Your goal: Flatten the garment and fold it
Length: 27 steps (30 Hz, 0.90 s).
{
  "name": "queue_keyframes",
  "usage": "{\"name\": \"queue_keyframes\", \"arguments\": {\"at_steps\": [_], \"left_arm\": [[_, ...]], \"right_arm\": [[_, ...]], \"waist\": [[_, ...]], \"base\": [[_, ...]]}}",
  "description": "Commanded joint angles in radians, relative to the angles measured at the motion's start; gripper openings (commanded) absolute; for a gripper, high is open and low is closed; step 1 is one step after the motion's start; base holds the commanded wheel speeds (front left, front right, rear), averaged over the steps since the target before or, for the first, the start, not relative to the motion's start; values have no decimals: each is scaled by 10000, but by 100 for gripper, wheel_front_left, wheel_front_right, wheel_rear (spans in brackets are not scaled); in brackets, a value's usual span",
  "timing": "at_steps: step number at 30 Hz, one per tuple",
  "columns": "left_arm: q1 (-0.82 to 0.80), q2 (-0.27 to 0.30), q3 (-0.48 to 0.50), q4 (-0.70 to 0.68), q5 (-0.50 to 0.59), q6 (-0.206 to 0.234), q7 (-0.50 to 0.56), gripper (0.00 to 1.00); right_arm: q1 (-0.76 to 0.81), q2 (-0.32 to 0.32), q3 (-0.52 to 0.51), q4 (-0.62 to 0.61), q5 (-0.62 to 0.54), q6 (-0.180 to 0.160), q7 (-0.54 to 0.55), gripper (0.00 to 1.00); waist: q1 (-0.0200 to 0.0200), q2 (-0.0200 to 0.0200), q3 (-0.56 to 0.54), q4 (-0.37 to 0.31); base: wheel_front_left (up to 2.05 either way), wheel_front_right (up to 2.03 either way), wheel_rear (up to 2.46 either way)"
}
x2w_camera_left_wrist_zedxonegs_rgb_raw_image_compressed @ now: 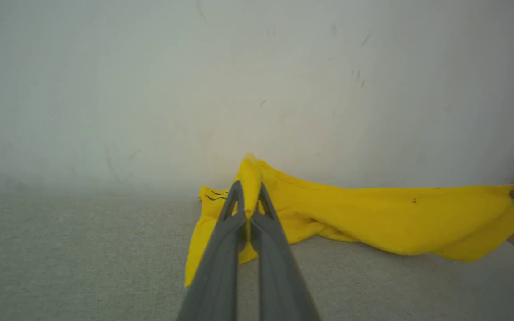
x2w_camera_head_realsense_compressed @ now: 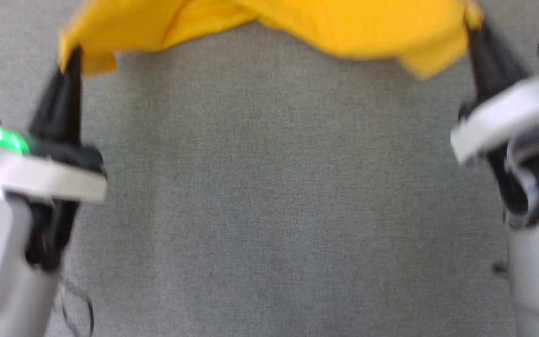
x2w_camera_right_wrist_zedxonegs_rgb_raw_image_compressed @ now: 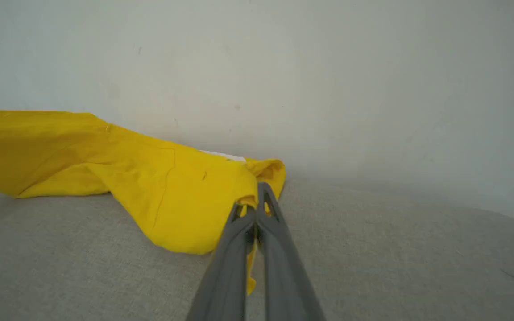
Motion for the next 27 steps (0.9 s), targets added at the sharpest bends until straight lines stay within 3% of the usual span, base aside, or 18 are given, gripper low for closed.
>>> {"name": "queue_keyframes", "arguments": {"at_steps": [1, 8, 17, 27], "left_arm": [[495, 77, -18, -179, -100, 109, 65, 0], [3051, 385, -317, -784, -476, 592, 934, 0], [5823, 740, -660, -668, -1572, 792, 2221, 0], [8384, 1146, -816, -1545, -2396, 1594, 3332, 0]], "right_arm": [[517, 32, -104, -236, 148, -7, 182, 0], [3064, 374, -1040, -914, 1309, -7, 984, 0], [6004, 499, -1964, -1465, 2583, -7, 2055, 0], [8996, 376, -3082, -2474, 3453, -7, 3900, 0]], "waist": [[4, 0, -604, -170], [4, 0, -1587, -188], [4, 0, -2869, -15], [4, 0, -4043, -12]], "base": [[0, 0, 0], [0, 0, 0], [0, 0, 0], [0, 0, 0]]}}
